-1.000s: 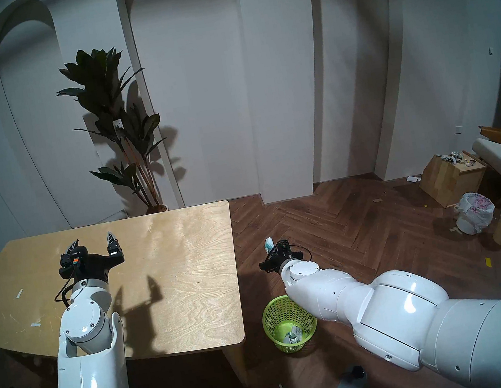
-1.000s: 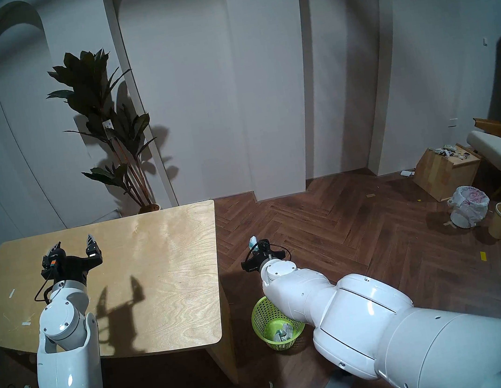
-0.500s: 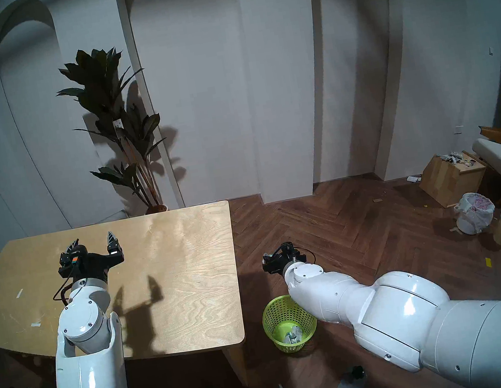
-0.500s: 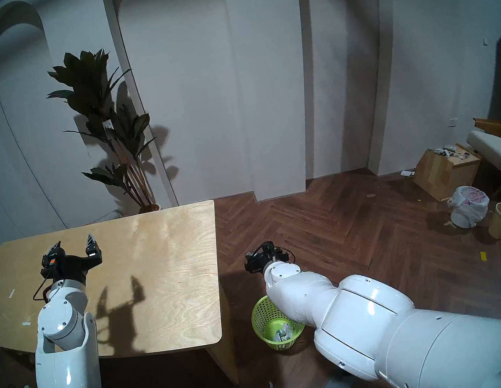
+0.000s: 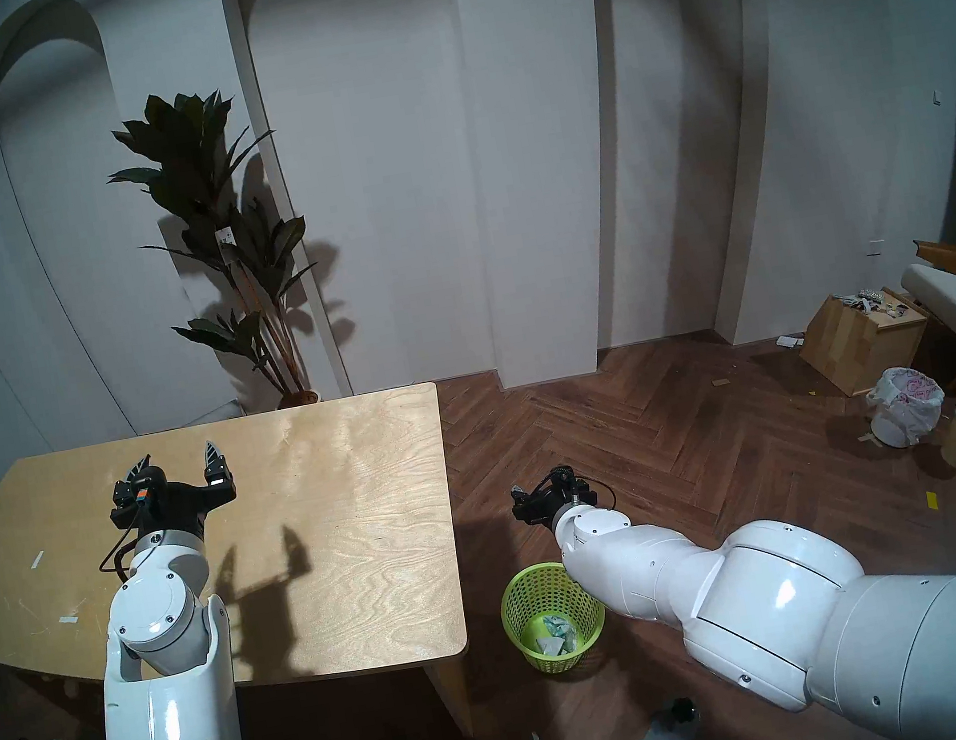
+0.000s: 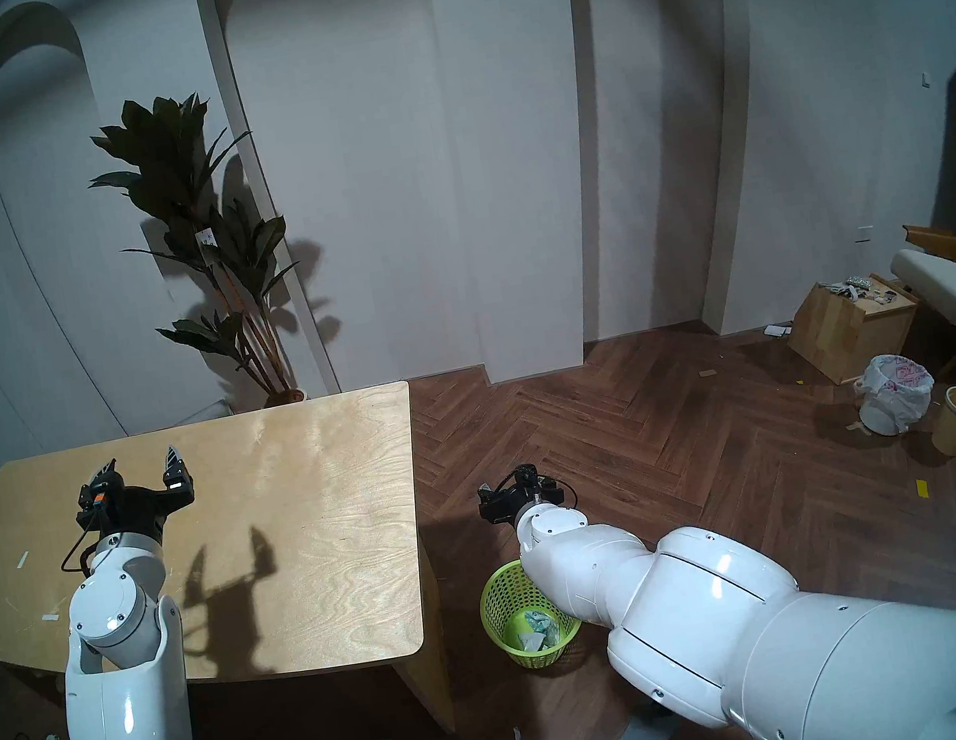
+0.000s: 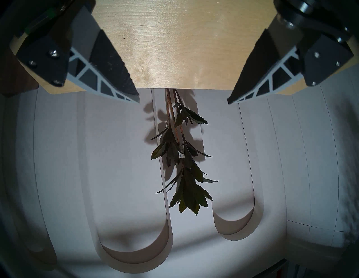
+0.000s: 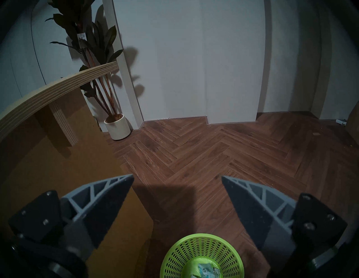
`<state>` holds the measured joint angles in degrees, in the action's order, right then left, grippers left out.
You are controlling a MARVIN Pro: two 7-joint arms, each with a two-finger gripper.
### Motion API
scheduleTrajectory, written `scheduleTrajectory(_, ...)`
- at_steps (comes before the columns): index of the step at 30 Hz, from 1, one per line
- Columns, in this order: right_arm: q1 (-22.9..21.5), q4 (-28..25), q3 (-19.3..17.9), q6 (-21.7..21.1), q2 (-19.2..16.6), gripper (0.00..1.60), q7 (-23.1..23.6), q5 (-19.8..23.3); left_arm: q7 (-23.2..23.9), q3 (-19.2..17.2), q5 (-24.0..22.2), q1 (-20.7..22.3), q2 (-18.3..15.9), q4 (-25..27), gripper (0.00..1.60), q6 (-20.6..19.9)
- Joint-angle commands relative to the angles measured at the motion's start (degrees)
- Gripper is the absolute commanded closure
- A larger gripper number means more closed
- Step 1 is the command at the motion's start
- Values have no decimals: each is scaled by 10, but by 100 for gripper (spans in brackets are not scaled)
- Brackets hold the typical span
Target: Put the trash into the trash bin on the ground
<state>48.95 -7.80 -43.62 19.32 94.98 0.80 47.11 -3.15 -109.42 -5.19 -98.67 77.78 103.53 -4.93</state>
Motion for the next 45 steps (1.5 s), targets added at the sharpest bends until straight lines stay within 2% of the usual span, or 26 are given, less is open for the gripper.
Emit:
scheduleTrajectory(1,-5,-22,-9,55,-13,0,31,7,0,0,0,1,-1,21,0,-1)
scheduleTrajectory(3,3,-46,-17,77,-29,0,59,12,7,11,2,7,-1,18,0,-1)
scheduleTrajectory(8,11,-80,-31,107,-44,0,90,22,17,36,1,29,0,1,0,-1)
scheduleTrajectory(13,19,-117,-37,163,-54,0,108,23,26,71,3,62,0,-23,0,0)
scheduleTrajectory(30,54,-183,-37,257,-78,0,109,12,42,146,10,149,6,-116,0,7)
scheduleTrajectory(45,104,-272,-42,312,-111,0,101,-8,48,163,18,199,9,-181,0,32)
